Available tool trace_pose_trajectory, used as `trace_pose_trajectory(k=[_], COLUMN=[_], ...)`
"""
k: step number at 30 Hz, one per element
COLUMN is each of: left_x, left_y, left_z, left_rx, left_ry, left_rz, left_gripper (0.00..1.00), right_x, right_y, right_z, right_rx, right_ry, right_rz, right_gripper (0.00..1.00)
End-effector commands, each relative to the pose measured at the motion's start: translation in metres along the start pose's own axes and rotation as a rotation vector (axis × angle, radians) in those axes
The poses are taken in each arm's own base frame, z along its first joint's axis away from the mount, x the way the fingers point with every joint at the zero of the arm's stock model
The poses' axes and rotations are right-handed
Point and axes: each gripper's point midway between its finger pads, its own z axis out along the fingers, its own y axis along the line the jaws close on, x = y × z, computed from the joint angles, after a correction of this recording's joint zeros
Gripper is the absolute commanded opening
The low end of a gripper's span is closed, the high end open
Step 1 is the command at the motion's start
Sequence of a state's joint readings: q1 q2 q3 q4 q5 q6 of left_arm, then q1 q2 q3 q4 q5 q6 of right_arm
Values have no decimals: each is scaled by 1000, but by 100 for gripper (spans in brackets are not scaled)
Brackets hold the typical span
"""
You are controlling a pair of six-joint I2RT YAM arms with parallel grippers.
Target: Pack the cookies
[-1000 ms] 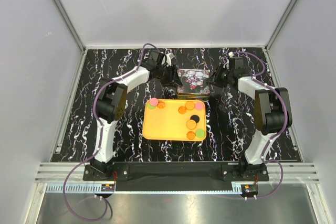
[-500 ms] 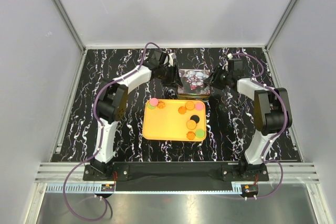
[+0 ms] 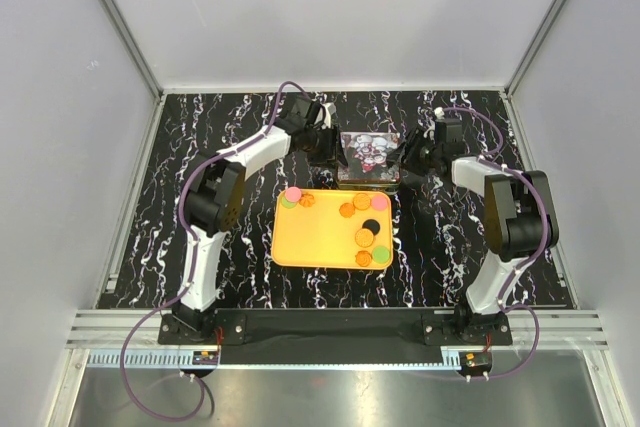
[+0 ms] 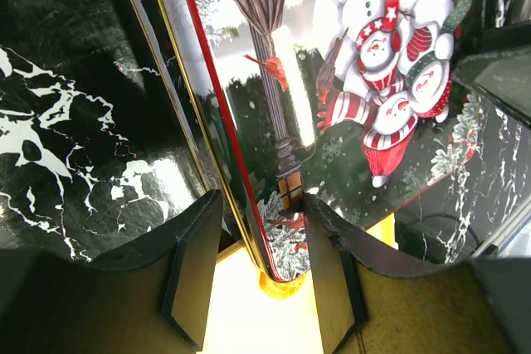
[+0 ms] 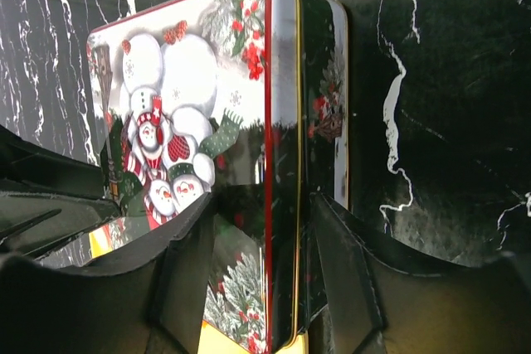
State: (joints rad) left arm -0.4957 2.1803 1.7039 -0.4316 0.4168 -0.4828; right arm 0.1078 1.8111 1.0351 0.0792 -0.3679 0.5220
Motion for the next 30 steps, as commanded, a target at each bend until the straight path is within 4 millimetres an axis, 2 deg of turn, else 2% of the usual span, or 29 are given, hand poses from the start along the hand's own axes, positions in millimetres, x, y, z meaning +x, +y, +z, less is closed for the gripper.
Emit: trace_pose_trajectory(k=[1, 4, 7, 12, 14, 16, 22, 25, 30], left_x=[21, 24, 25, 24, 24, 23, 19, 18, 14], left_y=[20, 22, 23, 25, 26, 26, 27, 27, 25], left_z=[11, 14, 13, 13, 14, 15, 15, 15, 14], left_rx=[-108, -108, -112, -128, -131, -132, -141, -149, -150], left_ry=[39, 38, 37, 37, 37, 34, 24, 21, 9], left_rz=[-2, -19, -27, -29, -33, -35, -44, -45, -45], left_gripper=[49, 49, 50, 51, 51, 51, 51, 51, 52], right_x=[25, 32, 38, 49, 55, 56, 74, 73, 81], right_y=[-6, -9, -15, -17, -20, -18, -30, -31, -34], right_z=[-5, -5, -4, -1, -2, -3, -12, -19, -24], right_rx=[26, 30, 38, 12, 4, -17, -35, -50, -52], right_ry=[54, 64, 74, 86, 96, 100, 124, 107, 107], right_rz=[1, 12, 22, 50, 69, 73, 127, 145, 157], right_gripper=[58, 57, 49, 45, 53, 55, 55, 55, 55])
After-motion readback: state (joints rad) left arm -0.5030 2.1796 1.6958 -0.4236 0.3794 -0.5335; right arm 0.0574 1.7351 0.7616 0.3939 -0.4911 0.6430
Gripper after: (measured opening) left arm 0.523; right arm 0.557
